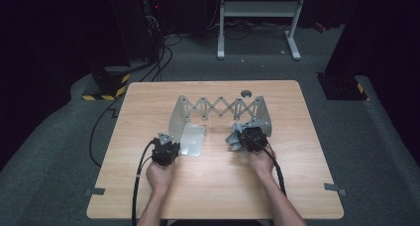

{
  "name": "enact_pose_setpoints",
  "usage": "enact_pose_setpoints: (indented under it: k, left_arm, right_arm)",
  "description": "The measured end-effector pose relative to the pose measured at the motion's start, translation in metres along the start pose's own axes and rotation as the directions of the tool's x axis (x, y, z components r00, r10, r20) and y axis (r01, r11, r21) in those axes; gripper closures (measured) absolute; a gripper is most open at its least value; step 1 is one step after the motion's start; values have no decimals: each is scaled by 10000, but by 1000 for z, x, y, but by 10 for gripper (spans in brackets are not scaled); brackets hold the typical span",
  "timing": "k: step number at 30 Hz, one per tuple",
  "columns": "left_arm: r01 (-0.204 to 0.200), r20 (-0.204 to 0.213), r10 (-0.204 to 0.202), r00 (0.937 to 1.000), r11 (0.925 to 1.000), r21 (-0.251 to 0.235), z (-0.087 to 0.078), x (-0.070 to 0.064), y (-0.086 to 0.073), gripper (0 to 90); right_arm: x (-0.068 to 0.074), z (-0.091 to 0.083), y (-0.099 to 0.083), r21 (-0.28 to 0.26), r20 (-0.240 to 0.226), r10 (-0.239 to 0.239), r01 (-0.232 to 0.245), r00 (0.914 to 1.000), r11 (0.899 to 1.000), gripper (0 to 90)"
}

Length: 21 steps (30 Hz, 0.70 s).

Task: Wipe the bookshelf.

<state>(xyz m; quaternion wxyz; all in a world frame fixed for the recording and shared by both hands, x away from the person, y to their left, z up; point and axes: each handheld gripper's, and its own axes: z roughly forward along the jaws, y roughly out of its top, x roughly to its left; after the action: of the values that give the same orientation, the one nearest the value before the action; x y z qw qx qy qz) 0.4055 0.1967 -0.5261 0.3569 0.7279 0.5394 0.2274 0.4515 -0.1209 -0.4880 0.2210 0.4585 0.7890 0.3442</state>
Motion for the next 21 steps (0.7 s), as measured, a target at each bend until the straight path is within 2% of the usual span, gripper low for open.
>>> enact_pose_setpoints:
  k: [7,10,12,15,16,18,19,21]
  left_arm:
    - [36,23,-36,10000,10000,-1,0,0,0,856]
    - [34,38,-34,10000,10000,-1,0,0,0,856]
    - [30,39,-30,10000,10000,0,0,0,0,856]
    - [33,39,-33,10000,10000,1,0,0,0,856]
    - [33,39,-33,10000,10000,1,0,0,0,856]
    - [13,32,-13,10000,10000,0,0,0,0,856]
    - [13,32,-13,10000,10000,0,0,0,0,856]
    - [-1,38,1,10000,10000,-1,0,0,0,856]
  right_arm:
    - [-2,17,-4,456,-158,194,-186,9997,9988,780]
    - [-4,16,-3,301,-318,423,-413,9986,9987,780]
    - [-4,13,-2,228,-329,404,-397,9986,9990,780]
    - [-4,-3,3,-414,-351,374,-388,9987,9984,780]
    - [-4,-3,3,-414,-351,374,-388,9987,9984,780]
    - [-4,-21,13,-1057,-309,314,-345,9990,9938,780]
    - [-4,-21,13,-1057,-309,314,-345,9990,9938,780]
    - [-3,-34,23,-1541,-277,169,-209,9995,9878,780]
